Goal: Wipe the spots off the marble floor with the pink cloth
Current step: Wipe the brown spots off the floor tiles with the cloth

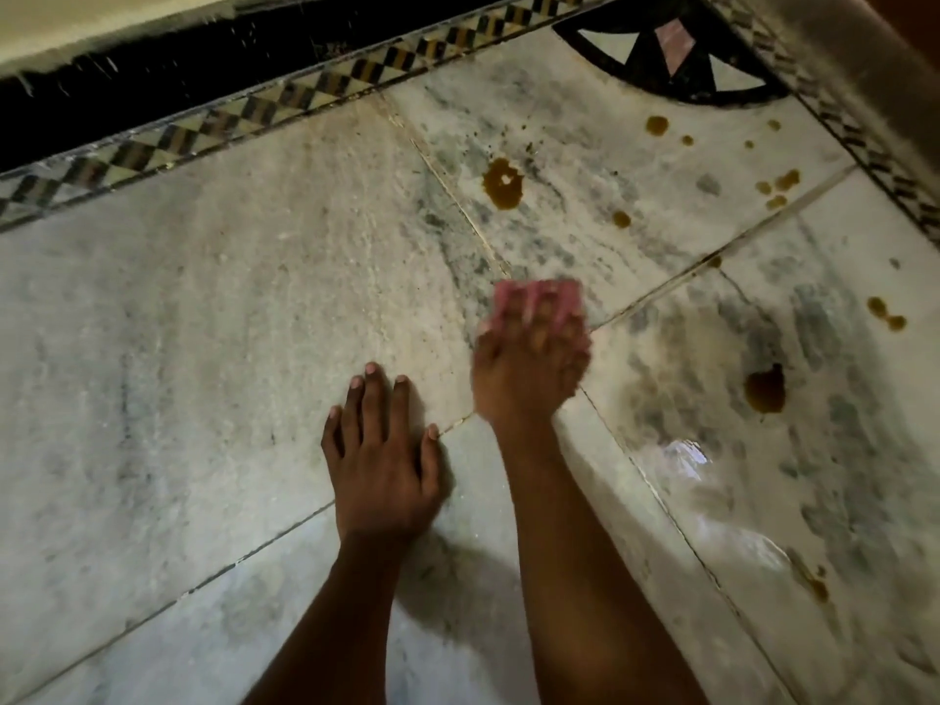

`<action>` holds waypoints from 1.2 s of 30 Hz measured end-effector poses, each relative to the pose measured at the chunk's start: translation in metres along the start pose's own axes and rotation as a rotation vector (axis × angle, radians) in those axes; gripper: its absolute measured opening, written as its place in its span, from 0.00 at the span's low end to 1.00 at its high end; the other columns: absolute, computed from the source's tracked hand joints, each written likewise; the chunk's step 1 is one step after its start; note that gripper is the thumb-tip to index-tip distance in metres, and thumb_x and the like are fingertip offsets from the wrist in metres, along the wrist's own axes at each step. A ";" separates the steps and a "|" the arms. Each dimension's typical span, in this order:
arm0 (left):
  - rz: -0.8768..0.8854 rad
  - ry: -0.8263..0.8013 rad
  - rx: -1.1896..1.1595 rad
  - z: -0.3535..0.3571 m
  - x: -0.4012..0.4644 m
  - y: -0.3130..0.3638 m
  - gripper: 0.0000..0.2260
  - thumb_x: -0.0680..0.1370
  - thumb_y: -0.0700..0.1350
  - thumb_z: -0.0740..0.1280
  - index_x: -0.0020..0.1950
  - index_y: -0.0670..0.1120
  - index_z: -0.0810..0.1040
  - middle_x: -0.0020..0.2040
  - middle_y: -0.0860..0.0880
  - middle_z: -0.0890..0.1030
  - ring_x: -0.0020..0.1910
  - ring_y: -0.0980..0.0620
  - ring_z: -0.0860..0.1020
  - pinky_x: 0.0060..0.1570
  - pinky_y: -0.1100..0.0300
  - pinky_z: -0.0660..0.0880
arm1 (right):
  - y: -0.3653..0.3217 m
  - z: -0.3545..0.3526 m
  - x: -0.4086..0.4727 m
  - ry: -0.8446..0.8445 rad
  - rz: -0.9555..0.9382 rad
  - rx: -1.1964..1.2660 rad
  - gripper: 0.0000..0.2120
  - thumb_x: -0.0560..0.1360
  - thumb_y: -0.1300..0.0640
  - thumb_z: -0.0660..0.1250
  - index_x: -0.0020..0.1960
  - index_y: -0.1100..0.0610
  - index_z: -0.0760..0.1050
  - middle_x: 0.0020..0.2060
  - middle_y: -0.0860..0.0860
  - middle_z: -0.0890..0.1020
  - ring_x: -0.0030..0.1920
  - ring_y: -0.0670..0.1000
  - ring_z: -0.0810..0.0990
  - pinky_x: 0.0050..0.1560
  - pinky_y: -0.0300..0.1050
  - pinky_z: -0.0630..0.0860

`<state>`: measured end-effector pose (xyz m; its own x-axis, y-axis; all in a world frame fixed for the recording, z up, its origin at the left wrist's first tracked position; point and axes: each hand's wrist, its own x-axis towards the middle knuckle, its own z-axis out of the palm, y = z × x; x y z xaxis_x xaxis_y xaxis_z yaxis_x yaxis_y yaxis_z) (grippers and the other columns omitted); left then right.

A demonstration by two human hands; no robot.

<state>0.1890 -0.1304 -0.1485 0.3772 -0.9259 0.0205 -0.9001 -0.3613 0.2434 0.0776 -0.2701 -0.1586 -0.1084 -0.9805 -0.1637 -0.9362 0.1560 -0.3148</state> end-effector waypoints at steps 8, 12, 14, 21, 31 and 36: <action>-0.007 0.002 -0.002 0.000 0.001 -0.002 0.30 0.84 0.57 0.58 0.84 0.45 0.66 0.86 0.41 0.61 0.85 0.40 0.60 0.81 0.40 0.58 | 0.081 -0.011 -0.070 0.099 0.045 -0.104 0.30 0.86 0.35 0.47 0.86 0.38 0.58 0.89 0.51 0.53 0.87 0.64 0.54 0.81 0.72 0.58; -0.004 -0.002 -0.026 0.001 0.000 -0.003 0.30 0.84 0.57 0.58 0.84 0.46 0.64 0.87 0.41 0.59 0.86 0.41 0.57 0.83 0.40 0.55 | 0.027 -0.010 0.007 0.020 0.235 0.019 0.31 0.86 0.35 0.45 0.88 0.39 0.45 0.89 0.52 0.40 0.87 0.65 0.38 0.83 0.73 0.42; -0.005 -0.002 -0.032 0.001 -0.001 -0.002 0.30 0.84 0.57 0.58 0.84 0.46 0.64 0.87 0.42 0.59 0.86 0.42 0.57 0.83 0.40 0.55 | 0.002 -0.005 0.020 -0.039 0.092 0.012 0.32 0.86 0.35 0.46 0.87 0.38 0.40 0.88 0.50 0.36 0.86 0.62 0.32 0.84 0.71 0.38; 0.010 0.000 -0.016 0.003 -0.001 -0.004 0.29 0.85 0.58 0.55 0.84 0.46 0.65 0.87 0.42 0.59 0.86 0.41 0.59 0.82 0.39 0.58 | 0.069 -0.015 -0.046 0.017 -0.174 -0.142 0.28 0.86 0.35 0.48 0.86 0.34 0.55 0.89 0.48 0.51 0.88 0.59 0.49 0.84 0.68 0.53; 0.022 0.011 -0.048 0.004 -0.004 -0.007 0.29 0.85 0.58 0.55 0.85 0.48 0.63 0.87 0.44 0.59 0.86 0.43 0.57 0.83 0.42 0.55 | 0.020 -0.003 -0.017 -0.070 -0.462 -0.139 0.30 0.85 0.33 0.44 0.86 0.34 0.51 0.89 0.47 0.48 0.88 0.60 0.45 0.86 0.67 0.45; 0.011 0.057 -0.131 -0.006 -0.001 -0.008 0.27 0.82 0.55 0.60 0.78 0.45 0.73 0.80 0.42 0.72 0.78 0.38 0.70 0.74 0.40 0.68 | 0.076 -0.031 -0.035 -0.105 -0.198 -0.146 0.29 0.85 0.33 0.46 0.86 0.32 0.52 0.89 0.45 0.45 0.88 0.58 0.43 0.85 0.65 0.46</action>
<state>0.1973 -0.1264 -0.1442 0.3830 -0.9204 0.0782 -0.8694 -0.3306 0.3672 -0.0003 -0.2274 -0.1479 0.1096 -0.9714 -0.2105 -0.9750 -0.0639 -0.2129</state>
